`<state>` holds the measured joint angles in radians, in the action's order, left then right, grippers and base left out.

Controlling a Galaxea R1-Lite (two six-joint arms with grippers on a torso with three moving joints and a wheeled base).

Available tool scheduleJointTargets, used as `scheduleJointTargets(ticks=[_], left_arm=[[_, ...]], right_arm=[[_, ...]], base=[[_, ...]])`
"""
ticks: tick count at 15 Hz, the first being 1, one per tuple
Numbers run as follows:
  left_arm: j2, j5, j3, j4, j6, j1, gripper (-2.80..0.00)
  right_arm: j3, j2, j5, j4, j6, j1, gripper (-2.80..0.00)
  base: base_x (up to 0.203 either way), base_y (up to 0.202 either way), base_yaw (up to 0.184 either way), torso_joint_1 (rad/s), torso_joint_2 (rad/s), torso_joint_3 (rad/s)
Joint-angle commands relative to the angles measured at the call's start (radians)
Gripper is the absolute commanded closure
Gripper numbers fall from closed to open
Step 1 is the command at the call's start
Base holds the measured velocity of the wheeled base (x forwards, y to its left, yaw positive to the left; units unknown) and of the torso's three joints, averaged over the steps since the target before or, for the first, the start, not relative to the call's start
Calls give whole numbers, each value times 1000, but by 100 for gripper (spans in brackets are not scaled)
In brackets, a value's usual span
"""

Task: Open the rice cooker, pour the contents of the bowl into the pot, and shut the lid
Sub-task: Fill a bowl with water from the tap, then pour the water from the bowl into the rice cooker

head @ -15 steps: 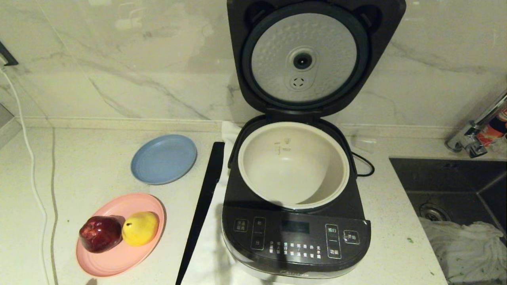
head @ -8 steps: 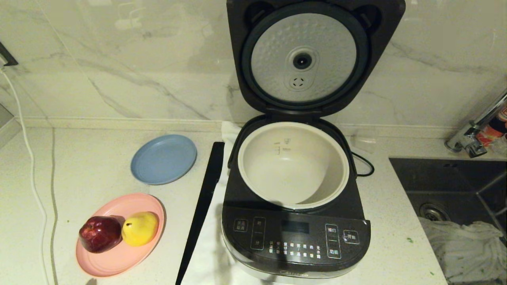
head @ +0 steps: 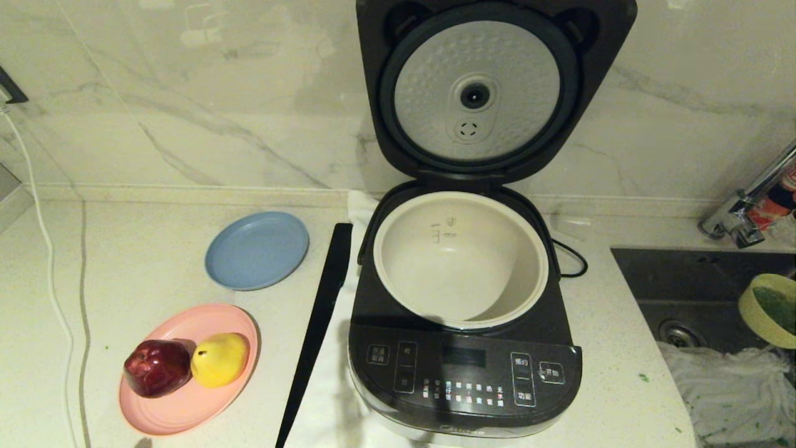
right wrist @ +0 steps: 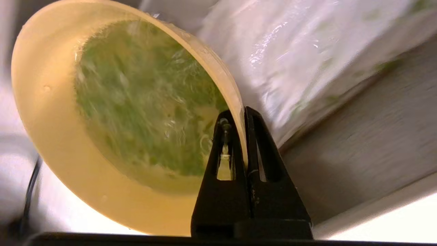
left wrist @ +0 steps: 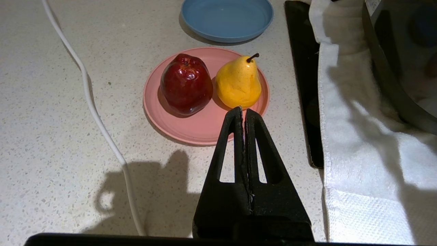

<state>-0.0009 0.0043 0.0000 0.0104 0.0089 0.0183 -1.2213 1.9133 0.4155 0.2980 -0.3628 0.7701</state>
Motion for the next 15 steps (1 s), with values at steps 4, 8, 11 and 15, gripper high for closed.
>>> scheduleJointTargets(ticks=[4,8,11,15], left_arm=[[-1,0,4,0,0,0,0],[-1,0,3,0,0,0,0],[-1,0,4,0,0,0,0],[-1,0,4,0,0,0,0]], right_arm=[[68,-343,-32,194,-2,-316,0],[47,-474,-95,335,-10,-597,0],[-25,-509,-190,426,-48,-803,0],[-169,-500,-276,504,-106,-1027,0]], base=[[0,0,0,0,0,0],[0,0,0,0,0,0],[0,0,0,0,0,0],[0,0,0,0,0,0]])
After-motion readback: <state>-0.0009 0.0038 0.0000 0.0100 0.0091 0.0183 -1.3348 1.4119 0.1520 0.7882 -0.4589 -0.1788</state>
